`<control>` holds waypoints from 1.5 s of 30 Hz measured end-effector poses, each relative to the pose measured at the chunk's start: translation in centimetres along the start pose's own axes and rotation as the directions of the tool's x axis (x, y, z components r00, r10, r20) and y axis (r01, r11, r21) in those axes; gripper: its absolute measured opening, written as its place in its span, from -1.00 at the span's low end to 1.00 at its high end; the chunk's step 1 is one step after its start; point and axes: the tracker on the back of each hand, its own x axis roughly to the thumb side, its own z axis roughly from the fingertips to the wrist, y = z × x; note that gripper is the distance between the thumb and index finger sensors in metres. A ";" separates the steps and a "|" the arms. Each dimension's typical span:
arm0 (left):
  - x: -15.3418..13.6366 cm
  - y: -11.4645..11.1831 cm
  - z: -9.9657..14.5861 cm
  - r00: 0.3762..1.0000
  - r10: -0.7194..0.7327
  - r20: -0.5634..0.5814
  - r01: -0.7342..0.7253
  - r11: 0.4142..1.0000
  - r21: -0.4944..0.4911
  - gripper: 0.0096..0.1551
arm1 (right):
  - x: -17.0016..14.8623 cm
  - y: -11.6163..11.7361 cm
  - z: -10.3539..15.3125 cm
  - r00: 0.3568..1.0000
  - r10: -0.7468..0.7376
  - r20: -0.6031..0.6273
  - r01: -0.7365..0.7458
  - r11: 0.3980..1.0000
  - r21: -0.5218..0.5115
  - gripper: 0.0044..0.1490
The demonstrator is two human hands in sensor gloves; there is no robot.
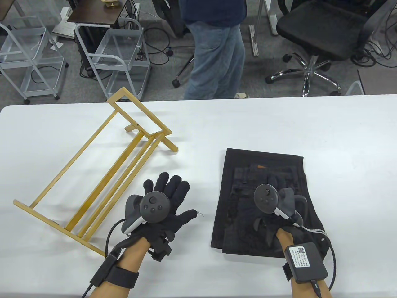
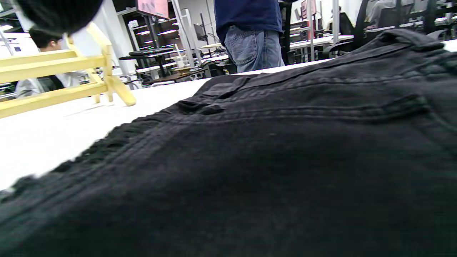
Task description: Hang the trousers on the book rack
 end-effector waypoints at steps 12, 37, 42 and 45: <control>-0.2 -0.1 -0.1 1.000 0.004 -0.011 -0.004 1.000 -0.016 0.07 | -4.1 -0.2 -1.1 0.983 -0.015 -0.183 0.014 1.000 -0.007 0.39; -2.2 1.0 -0.4 0.996 0.034 -0.084 -0.037 0.999 -0.036 0.07 | -8.7 1.8 -1.5 0.841 -0.010 -0.541 0.113 0.981 0.157 0.44; -1.9 0.5 -0.5 0.997 0.019 -0.081 -0.024 0.998 -0.063 0.07 | -8.9 1.8 -1.5 0.830 -0.018 -0.557 0.125 0.980 0.154 0.44; -1.6 0.2 -0.5 0.997 0.014 -0.072 -0.019 0.997 -0.072 0.07 | -9.2 1.9 -1.4 0.804 -0.021 -0.594 0.147 0.975 0.165 0.48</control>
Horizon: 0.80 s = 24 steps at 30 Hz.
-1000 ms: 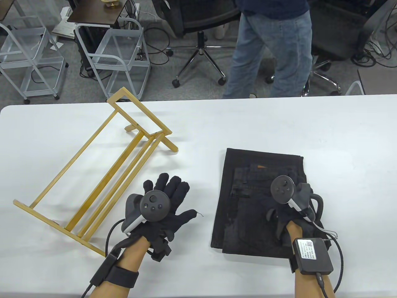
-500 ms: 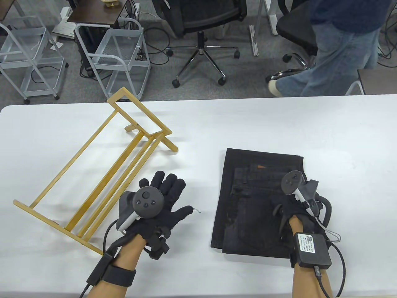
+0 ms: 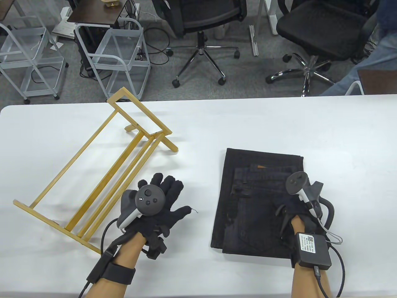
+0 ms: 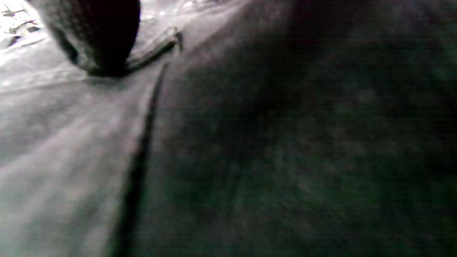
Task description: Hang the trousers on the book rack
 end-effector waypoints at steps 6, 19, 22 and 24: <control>0.2 -0.5 -0.1 1.000 -0.011 0.007 0.012 1.000 -0.023 0.08 | -0.6 -0.1 -0.1 0.997 -0.011 -0.071 0.011 1.000 0.006 0.51; 0.7 -1.1 -0.2 0.999 -0.035 0.015 0.035 0.999 -0.040 0.08 | -2.6 -0.5 -0.4 0.962 -0.200 -0.186 0.204 0.979 0.004 0.61; 0.8 -1.2 -0.2 0.999 -0.041 0.016 0.041 0.998 -0.047 0.08 | -2.9 -0.6 -0.4 0.948 -0.254 -0.191 0.257 0.966 -0.007 0.52; 0.9 -1.3 -0.2 0.999 -0.043 0.018 0.044 0.998 -0.050 0.07 | -3.0 -0.5 -0.4 0.939 -0.280 -0.198 0.290 0.957 0.019 0.46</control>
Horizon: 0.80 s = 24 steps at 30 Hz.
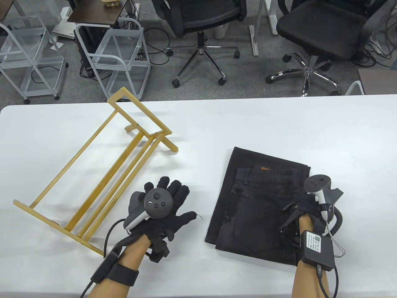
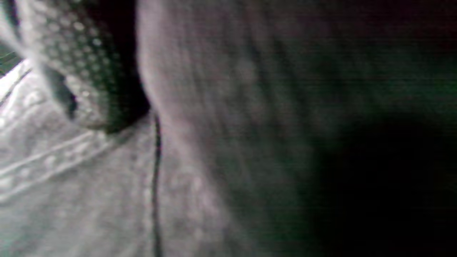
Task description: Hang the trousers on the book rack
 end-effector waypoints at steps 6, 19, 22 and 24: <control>0.2 -0.1 0.0 1.000 -0.002 0.005 0.002 1.000 -0.006 0.07 | -0.2 -0.1 0.0 0.996 -0.079 0.031 0.077 0.995 0.064 0.18; 0.2 -0.2 0.0 1.000 0.002 0.013 -0.002 1.000 -0.003 0.08 | 1.3 -0.7 1.8 0.949 0.013 0.316 0.050 0.980 -0.191 -0.27; 0.2 -0.2 0.1 1.000 0.002 0.013 -0.002 1.000 -0.005 0.08 | 1.6 -0.8 2.3 0.925 0.025 0.380 0.065 0.973 -0.222 -0.29; 0.2 -0.2 0.1 1.000 0.011 0.014 -0.011 1.000 -0.011 0.08 | 1.8 -0.9 2.5 0.908 0.020 0.419 0.084 0.970 -0.229 -0.30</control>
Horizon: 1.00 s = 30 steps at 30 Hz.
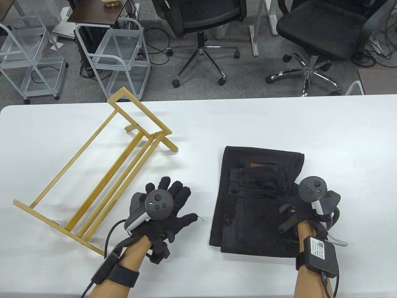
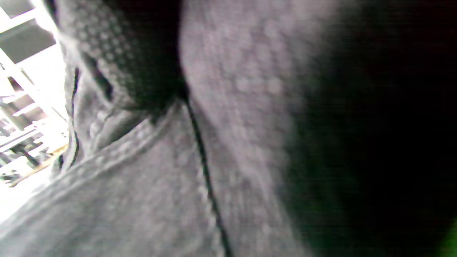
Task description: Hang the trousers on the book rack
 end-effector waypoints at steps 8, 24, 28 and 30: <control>-0.1 0.0 0.0 1.000 0.007 -0.006 -0.007 1.000 0.004 0.09 | 0.9 -0.7 0.5 0.979 -0.156 0.134 0.142 0.984 0.102 -0.30; -0.5 0.4 0.0 0.999 0.030 -0.021 -0.029 0.999 0.038 0.21 | 4.0 -2.0 2.3 0.892 -0.289 0.348 0.266 0.957 0.112 -0.26; -0.6 0.5 0.0 0.999 0.033 -0.023 -0.032 0.999 0.041 0.23 | 4.8 -2.3 2.7 0.868 -0.304 0.393 0.280 0.953 0.118 -0.27; -0.6 0.5 0.0 0.999 0.035 -0.028 -0.034 0.999 0.038 0.23 | 5.2 -2.4 2.9 0.859 -0.313 0.406 0.288 0.950 0.123 -0.27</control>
